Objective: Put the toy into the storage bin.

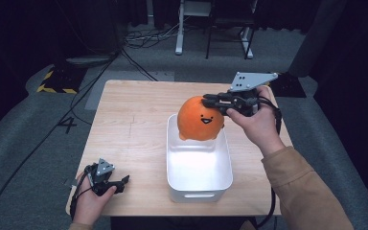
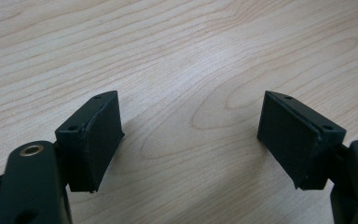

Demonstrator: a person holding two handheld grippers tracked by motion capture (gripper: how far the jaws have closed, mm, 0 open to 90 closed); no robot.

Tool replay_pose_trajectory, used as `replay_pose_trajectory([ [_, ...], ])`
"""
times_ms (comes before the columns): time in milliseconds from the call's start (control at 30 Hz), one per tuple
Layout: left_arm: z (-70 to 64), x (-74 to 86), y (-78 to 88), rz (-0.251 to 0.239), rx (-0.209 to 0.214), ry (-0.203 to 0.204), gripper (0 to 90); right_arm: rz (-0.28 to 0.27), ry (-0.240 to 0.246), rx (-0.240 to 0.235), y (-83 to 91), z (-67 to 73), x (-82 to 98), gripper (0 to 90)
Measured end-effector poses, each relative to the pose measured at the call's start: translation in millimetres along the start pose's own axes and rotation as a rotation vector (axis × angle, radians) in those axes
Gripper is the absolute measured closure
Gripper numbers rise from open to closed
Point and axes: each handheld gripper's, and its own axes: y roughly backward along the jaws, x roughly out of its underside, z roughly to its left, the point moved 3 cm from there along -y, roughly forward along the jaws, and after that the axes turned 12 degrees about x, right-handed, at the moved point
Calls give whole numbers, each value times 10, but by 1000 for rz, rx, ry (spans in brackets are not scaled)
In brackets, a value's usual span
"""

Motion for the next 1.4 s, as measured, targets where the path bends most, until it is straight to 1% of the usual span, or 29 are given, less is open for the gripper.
replay_pose_trajectory([
  [33,0,0,0,0,0,0,221,10,3,-9,-52,30,21,812],
  [67,0,0,0,0,0,0,221,10,3,-9,-52,30,21,812],
  [100,0,0,0,0,0,0,221,21,5,-15,-106,57,48,812],
  [133,0,0,0,0,0,0,221,21,5,-15,-106,57,48,812],
  [167,0,0,0,0,0,0,221,31,7,-19,-159,76,77,812],
  [200,0,0,0,0,0,0,221,31,7,-19,-159,76,77,812],
  [267,0,0,0,0,0,0,221,48,3,-28,-235,112,123,812],
  [300,0,0,0,0,0,0,221,48,3,-28,-235,112,123,812],
  [333,0,0,0,0,0,0,221,57,5,-32,-289,135,157,812],
  [367,0,0,0,0,0,0,221,57,5,-32,-289,135,157,812],
  [400,0,0,0,0,-1,0,221,71,5,-37,-347,161,197,812],
  [533,0,0,0,0,0,0,221,91,4,-47,-431,197,258,812],
  [633,0,0,0,0,0,0,221,115,8,-58,-526,254,336,812],
  [733,0,0,0,0,0,0,221,126,13,-62,-567,275,377,812],
  [767,0,0,0,0,0,0,221,137,7,-65,-603,294,420,812],
  [800,0,0,0,0,0,0,221,137,7,-65,-603,294,420,812],
  [833,0,0,0,0,0,0,221,152,7,-67,-634,309,466,811],
  [867,0,0,0,0,0,0,221,152,7,-67,-634,309,466,811],
  [933,0,0,0,1,0,0,221,172,12,-72,-681,327,533,812],
  [1033,0,0,0,0,0,0,221,183,14,-75,-711,343,570,811],
  [1100,0,0,0,0,0,0,221,207,19,-78,-754,377,620,811],
  [1233,0,0,0,0,0,0,221,223,24,-82,-796,408,670,811],
  [1300,0,0,0,0,0,0,221,243,20,-88,-829,431,715,811],
  [1400,1,0,0,1,0,0,221,255,34,-90,-854,440,745,810],
])
